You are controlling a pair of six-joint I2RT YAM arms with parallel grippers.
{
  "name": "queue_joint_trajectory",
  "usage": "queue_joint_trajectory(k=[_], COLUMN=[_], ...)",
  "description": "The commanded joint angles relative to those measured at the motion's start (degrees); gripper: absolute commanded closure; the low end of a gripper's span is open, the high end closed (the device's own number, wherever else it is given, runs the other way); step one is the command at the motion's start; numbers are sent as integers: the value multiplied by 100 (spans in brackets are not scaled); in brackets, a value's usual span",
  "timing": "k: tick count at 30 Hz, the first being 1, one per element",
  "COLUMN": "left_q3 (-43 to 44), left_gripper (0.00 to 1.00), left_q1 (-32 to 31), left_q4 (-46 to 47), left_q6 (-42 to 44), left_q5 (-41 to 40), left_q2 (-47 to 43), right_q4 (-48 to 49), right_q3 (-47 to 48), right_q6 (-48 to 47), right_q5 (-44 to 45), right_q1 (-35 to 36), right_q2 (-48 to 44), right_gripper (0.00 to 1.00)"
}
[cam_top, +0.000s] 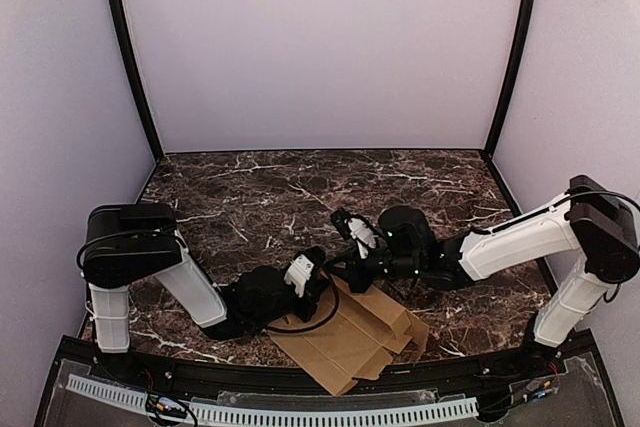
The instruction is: Fold the paper box
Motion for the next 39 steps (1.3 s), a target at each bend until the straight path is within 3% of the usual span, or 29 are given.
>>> queue_joint_trajectory(k=[1,8,14,20,27,39], left_q3=[13,59,195,286,335,200], left_gripper=[93,75,73,81,99,100], left_q1=[-69,-69,-69,-69,-69,-69], left_q4=[12,174,253,312,327,635], left_q6=[-45,-2,111,204,250,287], left_q5=[352,302,195,-29,-50,64], left_q2=[18,24,89,169,245,222], right_q4=[223,172,122,154,207,-367], right_q3=[75,-24,-43,-102,-146,-2], right_q6=[-31,25,43,126,227,235], right_q5=[-15,-36,-9,-13,17,209], right_q1=[54,76,100,156,195,171], right_q2=[152,111,12,23,32,-581], right_gripper=[100,100,100,100,100,100])
